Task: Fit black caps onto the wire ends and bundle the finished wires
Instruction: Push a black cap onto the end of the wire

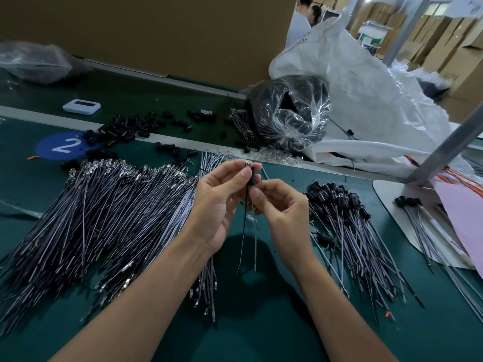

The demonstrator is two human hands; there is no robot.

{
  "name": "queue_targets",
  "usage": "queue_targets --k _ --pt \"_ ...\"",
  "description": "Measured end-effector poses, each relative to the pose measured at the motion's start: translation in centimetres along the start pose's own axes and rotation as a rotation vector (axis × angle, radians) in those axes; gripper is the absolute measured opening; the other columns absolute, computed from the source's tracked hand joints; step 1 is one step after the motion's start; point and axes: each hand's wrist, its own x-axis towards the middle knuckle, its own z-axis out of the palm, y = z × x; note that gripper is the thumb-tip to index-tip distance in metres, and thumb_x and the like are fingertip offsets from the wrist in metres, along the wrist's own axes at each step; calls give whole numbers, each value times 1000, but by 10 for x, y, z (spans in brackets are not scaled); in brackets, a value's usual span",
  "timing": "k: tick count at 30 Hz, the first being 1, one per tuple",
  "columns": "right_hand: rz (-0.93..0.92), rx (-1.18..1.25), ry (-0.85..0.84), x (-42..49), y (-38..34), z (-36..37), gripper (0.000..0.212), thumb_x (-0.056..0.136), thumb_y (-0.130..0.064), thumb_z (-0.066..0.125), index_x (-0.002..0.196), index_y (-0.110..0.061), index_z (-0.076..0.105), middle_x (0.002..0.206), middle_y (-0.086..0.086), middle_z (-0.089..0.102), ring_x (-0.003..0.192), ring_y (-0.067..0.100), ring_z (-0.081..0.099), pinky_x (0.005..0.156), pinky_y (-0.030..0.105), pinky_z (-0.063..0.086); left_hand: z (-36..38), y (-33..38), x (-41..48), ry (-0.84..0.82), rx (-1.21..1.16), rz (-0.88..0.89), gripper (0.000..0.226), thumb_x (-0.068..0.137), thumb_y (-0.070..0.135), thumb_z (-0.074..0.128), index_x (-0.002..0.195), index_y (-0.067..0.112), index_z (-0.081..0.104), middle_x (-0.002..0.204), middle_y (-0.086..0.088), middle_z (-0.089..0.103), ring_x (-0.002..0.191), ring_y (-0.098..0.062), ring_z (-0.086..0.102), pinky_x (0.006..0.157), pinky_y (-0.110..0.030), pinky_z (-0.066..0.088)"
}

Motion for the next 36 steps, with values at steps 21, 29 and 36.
queue_targets --k 21,29,36 --pt "-36 -16 13 6 -1 -8 14 87 5 64 98 4 72 76 5 72 68 8 67 67 19 53 -2 -2 2 -117 366 6 40 67 13 77 107 6 70 103 -10 75 91 -18 71 75 -23 56" --pt "-72 -28 -17 5 -2 -7 15 85 -15 66 86 -3 75 68 1 70 64 10 64 65 22 51 3 0 0 -83 370 107 28 68 4 72 97 5 72 86 -5 76 77 -12 71 63 -19 53" --pt "-112 -100 4 4 1 -9 9 88 -7 67 86 -6 76 70 0 72 66 9 67 67 20 52 5 3 -2 -103 362 148 30 67 4 72 97 5 71 89 -8 76 81 -16 71 66 -21 55"
